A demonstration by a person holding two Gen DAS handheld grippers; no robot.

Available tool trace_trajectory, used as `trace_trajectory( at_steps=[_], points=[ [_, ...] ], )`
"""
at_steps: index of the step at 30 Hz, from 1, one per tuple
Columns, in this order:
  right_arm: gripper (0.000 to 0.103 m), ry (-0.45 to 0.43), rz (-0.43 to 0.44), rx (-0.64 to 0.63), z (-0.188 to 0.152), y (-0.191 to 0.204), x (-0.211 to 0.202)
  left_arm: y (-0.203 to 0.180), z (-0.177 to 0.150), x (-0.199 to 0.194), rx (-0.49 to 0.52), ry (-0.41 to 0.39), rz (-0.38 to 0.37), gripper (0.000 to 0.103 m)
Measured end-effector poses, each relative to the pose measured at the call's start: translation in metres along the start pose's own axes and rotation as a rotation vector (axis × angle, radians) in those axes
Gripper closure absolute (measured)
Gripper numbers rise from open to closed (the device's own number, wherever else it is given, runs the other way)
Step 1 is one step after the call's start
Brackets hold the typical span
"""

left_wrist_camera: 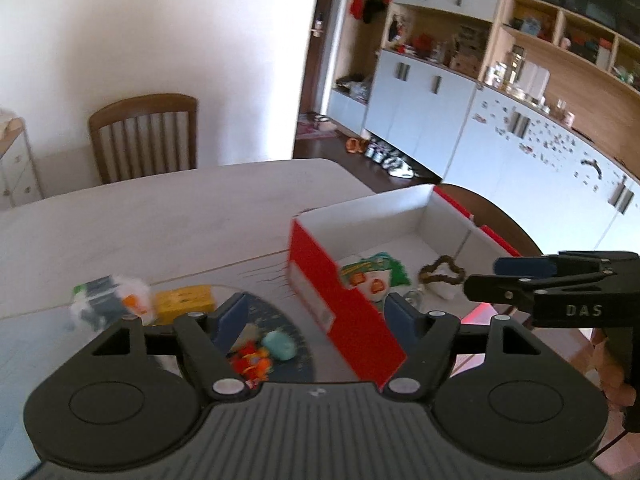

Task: Organize objects
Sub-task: 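Withdraw both tools from the box back over the table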

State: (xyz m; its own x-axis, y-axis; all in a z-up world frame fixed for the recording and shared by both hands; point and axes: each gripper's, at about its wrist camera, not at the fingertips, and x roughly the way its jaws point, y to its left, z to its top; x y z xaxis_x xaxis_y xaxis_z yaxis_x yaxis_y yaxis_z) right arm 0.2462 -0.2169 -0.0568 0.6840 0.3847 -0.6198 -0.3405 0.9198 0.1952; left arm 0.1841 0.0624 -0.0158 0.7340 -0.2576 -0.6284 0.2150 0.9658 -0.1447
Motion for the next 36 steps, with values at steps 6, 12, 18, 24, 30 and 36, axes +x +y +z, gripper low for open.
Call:
trace_trajectory(
  at_steps=[6,12,18,24,30,36],
  points=[
    [0.018,-0.009,0.005,-0.001,-0.006,0.019,0.001,0.032,-0.017,-0.02,-0.041,-0.025,0.032,0.022],
    [0.007,-0.004,0.032,-0.023,-0.01,0.044,0.002,0.06,-0.032,-0.032,-0.078,-0.026,0.038,0.019],
    [0.007,0.017,0.043,-0.039,-0.015,0.068,0.008,0.083,-0.044,-0.039,-0.097,-0.034,0.037,0.004],
    [0.007,0.043,0.049,-0.043,-0.019,0.086,0.02,0.104,-0.057,-0.036,-0.104,-0.028,0.05,0.0],
    [0.007,0.081,0.049,-0.055,-0.025,0.101,0.036,0.128,-0.074,-0.023,-0.079,-0.018,0.104,0.0],
    [0.007,0.125,0.052,-0.081,-0.029,0.114,0.052,0.151,-0.087,-0.006,-0.022,0.004,0.112,0.0]
  ],
)
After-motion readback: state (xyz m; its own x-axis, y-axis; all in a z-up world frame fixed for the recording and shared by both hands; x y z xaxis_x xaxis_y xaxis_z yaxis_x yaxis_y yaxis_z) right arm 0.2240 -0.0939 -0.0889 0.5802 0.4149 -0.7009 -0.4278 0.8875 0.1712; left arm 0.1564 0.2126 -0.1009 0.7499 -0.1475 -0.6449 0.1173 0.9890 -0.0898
